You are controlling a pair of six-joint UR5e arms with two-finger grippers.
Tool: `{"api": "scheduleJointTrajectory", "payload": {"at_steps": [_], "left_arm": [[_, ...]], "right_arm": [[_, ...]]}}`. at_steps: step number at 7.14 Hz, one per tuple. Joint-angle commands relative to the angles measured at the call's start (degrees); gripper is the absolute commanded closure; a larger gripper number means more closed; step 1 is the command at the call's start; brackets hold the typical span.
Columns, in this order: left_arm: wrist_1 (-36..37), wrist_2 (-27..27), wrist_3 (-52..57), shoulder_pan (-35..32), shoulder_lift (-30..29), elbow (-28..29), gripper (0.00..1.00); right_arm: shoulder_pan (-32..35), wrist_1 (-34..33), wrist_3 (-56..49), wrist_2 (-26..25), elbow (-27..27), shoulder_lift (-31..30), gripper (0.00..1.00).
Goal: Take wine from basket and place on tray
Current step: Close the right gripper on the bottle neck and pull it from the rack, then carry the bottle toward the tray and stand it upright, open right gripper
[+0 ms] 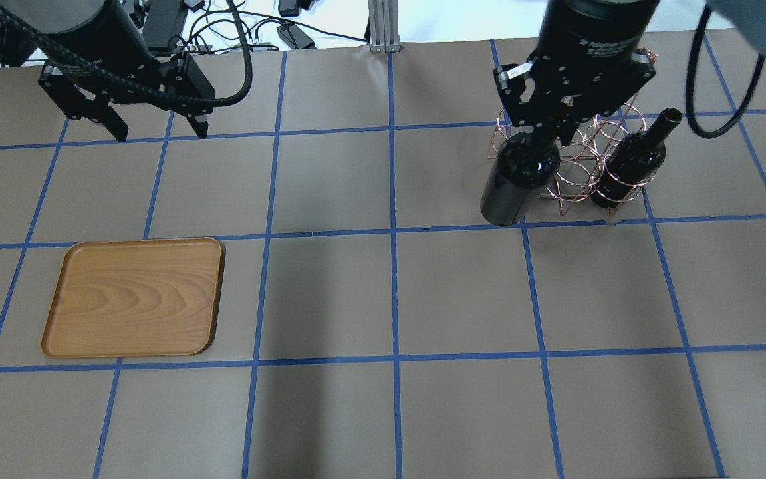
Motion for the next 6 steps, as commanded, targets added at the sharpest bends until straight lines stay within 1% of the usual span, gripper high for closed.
{"api": "scheduleJointTrajectory", "payload": {"at_steps": [1,4,5,6], "left_arm": [[-0.1,0.0,0.0,0.0,0.0,0.0,0.0],[-0.1,0.0,0.0,0.0,0.0,0.0,0.0],[-0.1,0.0,0.0,0.0,0.0,0.0,0.0],[-0.1,0.0,0.0,0.1,0.0,0.0,0.0]], "right_arm": [[7.1,-5.2,9.4,0.3,0.1,4.1,1.0],[12.7,-8.5,17.1,0.7,0.7,8.4,1.0],[14.1,-10.1,18.9,0.6,2.2,9.5,1.0],[15.6,-14.8,21.5,0.7,4.0,10.5,1.0]]}}
